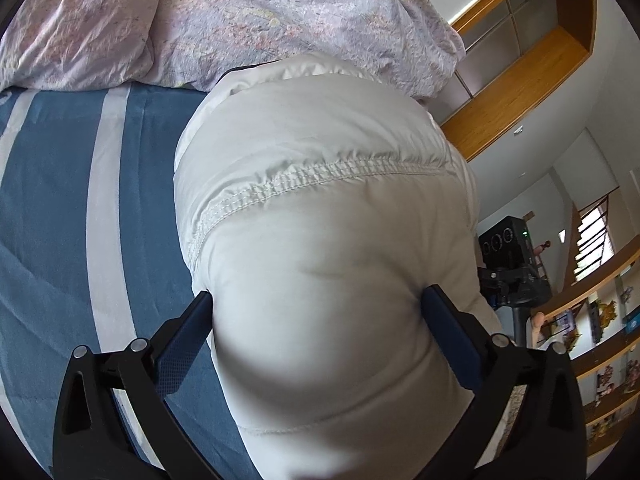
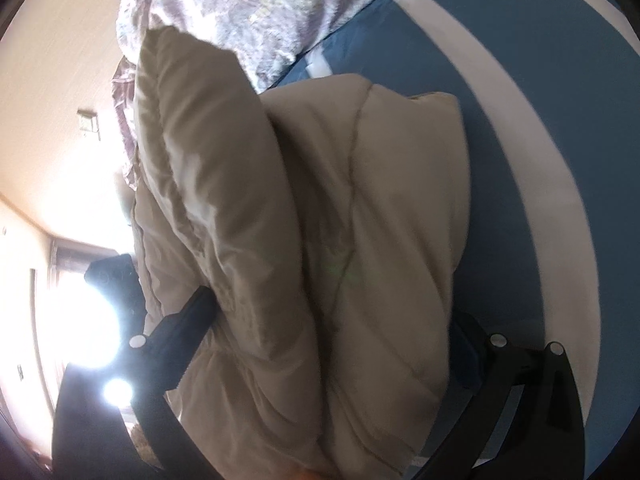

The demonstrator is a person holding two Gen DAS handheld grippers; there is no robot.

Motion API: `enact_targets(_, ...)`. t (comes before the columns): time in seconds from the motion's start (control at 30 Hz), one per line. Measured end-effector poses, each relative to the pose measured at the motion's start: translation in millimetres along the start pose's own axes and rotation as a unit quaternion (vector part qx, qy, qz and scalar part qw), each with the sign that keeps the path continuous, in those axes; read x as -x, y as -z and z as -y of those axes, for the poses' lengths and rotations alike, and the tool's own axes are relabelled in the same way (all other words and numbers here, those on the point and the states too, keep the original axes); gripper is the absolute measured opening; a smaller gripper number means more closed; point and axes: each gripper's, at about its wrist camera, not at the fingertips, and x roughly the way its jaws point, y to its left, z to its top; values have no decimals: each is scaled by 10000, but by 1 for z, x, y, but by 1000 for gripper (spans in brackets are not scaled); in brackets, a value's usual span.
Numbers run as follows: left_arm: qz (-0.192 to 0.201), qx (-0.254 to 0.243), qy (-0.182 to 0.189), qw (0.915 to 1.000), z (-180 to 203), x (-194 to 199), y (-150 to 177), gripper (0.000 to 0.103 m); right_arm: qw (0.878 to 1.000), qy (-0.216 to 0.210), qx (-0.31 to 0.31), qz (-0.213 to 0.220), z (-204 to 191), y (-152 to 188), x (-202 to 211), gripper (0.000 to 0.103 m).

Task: Fold large clothes
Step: 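Grasp the beige jacket bundle with the left tool while the right tool grasps its folded end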

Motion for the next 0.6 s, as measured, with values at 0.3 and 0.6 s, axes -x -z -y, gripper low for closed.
enact_targets(0.3,64,-296,-425,9986,15,-5,5,102,9993,-159,324,-12,-6,-3,-15,101)
enact_targets(0.6,234,-463,-473,9975,19,-4,10,99,9975,-325,505,382,-21,13,-25,96)
